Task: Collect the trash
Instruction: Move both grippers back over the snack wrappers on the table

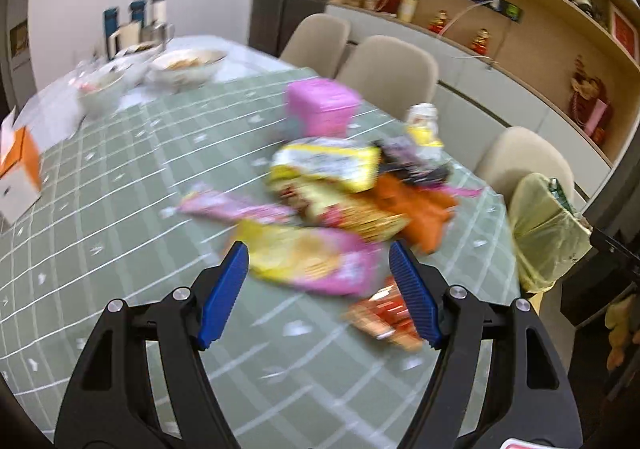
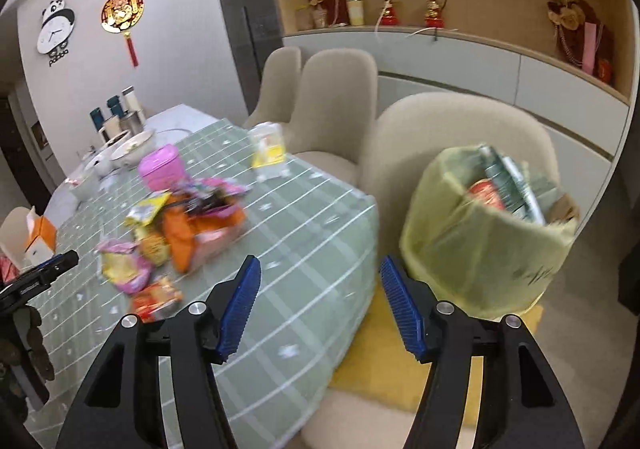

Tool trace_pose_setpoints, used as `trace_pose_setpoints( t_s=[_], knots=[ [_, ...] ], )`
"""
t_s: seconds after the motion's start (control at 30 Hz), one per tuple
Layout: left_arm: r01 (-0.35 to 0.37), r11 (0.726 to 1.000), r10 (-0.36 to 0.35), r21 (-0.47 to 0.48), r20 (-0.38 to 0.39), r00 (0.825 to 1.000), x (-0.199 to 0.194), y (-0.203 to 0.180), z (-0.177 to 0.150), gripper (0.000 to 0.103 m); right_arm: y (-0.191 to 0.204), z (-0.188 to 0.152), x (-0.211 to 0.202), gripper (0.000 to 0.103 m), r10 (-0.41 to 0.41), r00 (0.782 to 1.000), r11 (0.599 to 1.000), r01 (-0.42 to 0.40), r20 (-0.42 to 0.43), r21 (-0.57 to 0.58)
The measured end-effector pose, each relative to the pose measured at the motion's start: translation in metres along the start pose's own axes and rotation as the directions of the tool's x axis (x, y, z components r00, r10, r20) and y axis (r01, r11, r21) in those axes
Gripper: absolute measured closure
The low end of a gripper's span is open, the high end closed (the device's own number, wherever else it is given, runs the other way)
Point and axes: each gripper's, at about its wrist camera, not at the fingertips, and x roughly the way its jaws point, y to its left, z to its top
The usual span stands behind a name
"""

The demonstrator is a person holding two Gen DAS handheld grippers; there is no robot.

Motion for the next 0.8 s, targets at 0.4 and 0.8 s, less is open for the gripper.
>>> trace_pose_setpoints(
  t_s=[0.4,0.8],
  knots=[
    [0.100,0.992,-0.097,0.070,-0.046,0.994,0.053,0.083,0.032,0.034,0.062,-0.045,-0.014,0.044,-0.026,0.999,0.999,0.024,-0.034,-0.041],
    [0.215,0.977,-0.211,-0.011,-0.255,0.944,0.136,0.102,0.055,0.037,0.085,-0.055,0.018,0.044,0.032,0.991,0.999,-0.036,-0.128,-0.026]
  ],
)
